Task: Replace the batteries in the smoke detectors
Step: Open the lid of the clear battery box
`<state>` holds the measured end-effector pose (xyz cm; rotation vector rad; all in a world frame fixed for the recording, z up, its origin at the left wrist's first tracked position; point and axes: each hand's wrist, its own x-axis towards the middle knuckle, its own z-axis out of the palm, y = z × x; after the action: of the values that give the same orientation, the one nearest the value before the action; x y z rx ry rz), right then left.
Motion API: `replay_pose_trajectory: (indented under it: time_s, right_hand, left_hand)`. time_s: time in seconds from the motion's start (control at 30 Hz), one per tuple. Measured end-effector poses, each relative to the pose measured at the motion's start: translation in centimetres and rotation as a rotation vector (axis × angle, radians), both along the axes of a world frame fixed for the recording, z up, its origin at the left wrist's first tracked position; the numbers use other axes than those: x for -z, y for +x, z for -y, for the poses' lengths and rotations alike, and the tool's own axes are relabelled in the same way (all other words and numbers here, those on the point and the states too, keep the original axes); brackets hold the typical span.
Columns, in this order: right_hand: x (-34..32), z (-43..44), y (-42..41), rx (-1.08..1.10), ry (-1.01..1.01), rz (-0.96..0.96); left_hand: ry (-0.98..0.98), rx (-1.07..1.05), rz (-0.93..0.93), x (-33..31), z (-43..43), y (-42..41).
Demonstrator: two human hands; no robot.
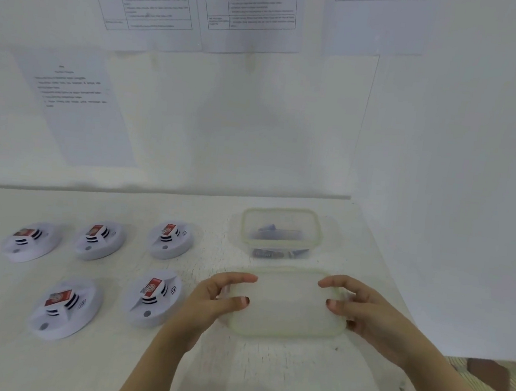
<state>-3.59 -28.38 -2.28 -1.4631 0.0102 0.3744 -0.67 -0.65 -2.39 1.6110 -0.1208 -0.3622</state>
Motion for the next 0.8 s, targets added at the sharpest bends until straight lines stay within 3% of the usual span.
replay_pose_trajectory:
  time_s: [0.13,0.23,0.33,0.53,0.7,0.8]
  right_hand:
    - [-1.3,-0.4,0.1,0.099,-0.252,0.081]
    - [-2.0,-1.3,0.4,0.308,-0.530,0.149]
    - [-2.1,-2.2,0.0,0.337,-0.657,0.103]
    - [-3.3,-3.1,-2.4,0.118,-0.509,-0.097]
    - [-2.1,-2.7,-2.7,0.204,-0.472,-0.014]
    - [-1.7,-2.8,-2.8,0.239,-0.306,0.018]
  left_hand:
    - [0.034,0.071,0.051,-0.4,0.1,-0.2]
    - [0.207,0.145,0.111,-1.4,0.6,-1.0]
    - [0.317,0.159,0.142,-1.9,1.4,-2.0]
    - [0.270,-0.009,0.105,-0.8,3.0,-4.7]
    - [0.187,0.016,0.065,-0.3,3.0,-4.9]
    - [0.053,0.061,-0.016,-0.3,2.5,-3.9]
